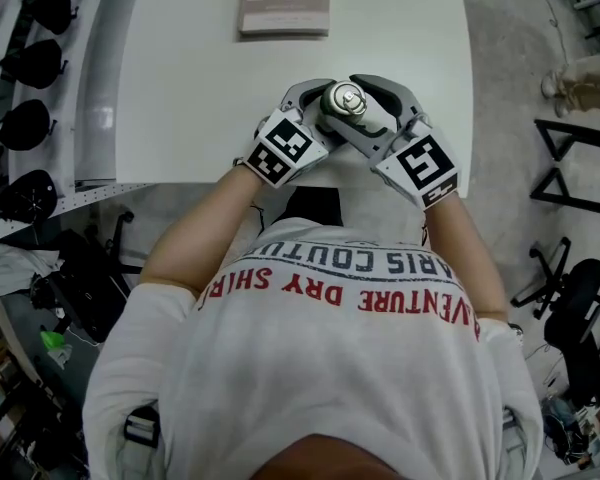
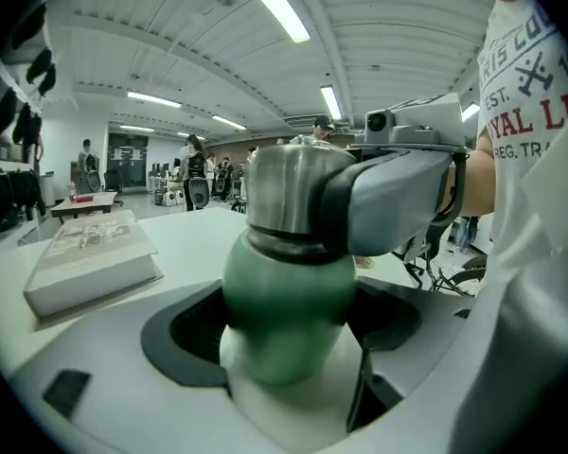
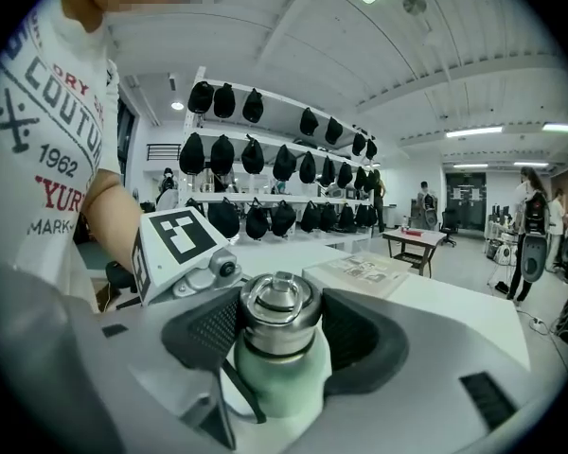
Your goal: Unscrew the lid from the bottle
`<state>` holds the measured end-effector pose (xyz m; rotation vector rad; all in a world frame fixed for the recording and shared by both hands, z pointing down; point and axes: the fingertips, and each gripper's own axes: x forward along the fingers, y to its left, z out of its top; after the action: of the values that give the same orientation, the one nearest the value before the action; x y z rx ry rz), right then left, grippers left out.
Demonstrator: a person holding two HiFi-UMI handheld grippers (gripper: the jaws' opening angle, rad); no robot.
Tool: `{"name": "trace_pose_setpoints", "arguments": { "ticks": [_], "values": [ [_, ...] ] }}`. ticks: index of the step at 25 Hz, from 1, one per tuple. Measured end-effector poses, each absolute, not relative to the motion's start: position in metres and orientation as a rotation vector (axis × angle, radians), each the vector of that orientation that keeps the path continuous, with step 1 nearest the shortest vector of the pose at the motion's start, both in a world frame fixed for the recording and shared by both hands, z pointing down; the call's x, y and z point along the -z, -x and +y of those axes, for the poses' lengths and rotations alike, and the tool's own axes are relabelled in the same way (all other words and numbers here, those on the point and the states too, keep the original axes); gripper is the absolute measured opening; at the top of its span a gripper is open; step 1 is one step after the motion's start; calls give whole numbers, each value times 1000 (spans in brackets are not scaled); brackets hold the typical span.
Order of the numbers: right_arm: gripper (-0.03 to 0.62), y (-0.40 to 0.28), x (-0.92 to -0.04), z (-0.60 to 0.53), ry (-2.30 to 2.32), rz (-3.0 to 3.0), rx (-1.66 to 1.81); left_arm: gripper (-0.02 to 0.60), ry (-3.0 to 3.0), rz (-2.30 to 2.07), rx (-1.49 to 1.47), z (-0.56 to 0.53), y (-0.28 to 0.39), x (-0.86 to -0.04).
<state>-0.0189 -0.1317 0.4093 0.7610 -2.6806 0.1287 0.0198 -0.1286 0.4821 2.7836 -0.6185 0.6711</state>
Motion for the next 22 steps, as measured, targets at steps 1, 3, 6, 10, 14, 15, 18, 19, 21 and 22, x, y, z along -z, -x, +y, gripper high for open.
{"name": "trace_pose_setpoints", "arguments": {
  "ticks": [1,3,6,10,14,15,18,19,21,22],
  "values": [
    [264,19,-409,-132,-740,-2683,-122,385,-2794,-594,-673,-128,-20,-482],
    [262,20,-409,-131,-694,-2691,-113,385,-2818,-533,-677,-127,-19,-482],
    [262,22,-410,-128,-613,-2699,-101,385,-2845,-425,-704,-124,-19,-483],
    [262,24,-411,-126,-493,-2692,-50,385,-2872,-285,-746,-121,-18,-484],
    [262,27,-410,-122,-376,-2682,-16,385,-2888,-149,-782,-117,-17,-484],
    [262,28,-410,-122,-352,-2680,-12,385,-2890,-113,-788,-116,-17,-484],
    [262,30,-410,-120,-292,-2675,-1,385,-2893,-13,-813,-113,-16,-485],
    [264,30,-411,-120,-275,-2673,2,385,-2892,15,-824,-113,-16,-485],
    [262,30,-411,-119,-242,-2665,10,385,-2888,67,-849,-111,-16,-486],
    [262,30,-411,-119,-226,-2660,14,385,-2885,91,-863,-111,-16,-486]
  ]
}}
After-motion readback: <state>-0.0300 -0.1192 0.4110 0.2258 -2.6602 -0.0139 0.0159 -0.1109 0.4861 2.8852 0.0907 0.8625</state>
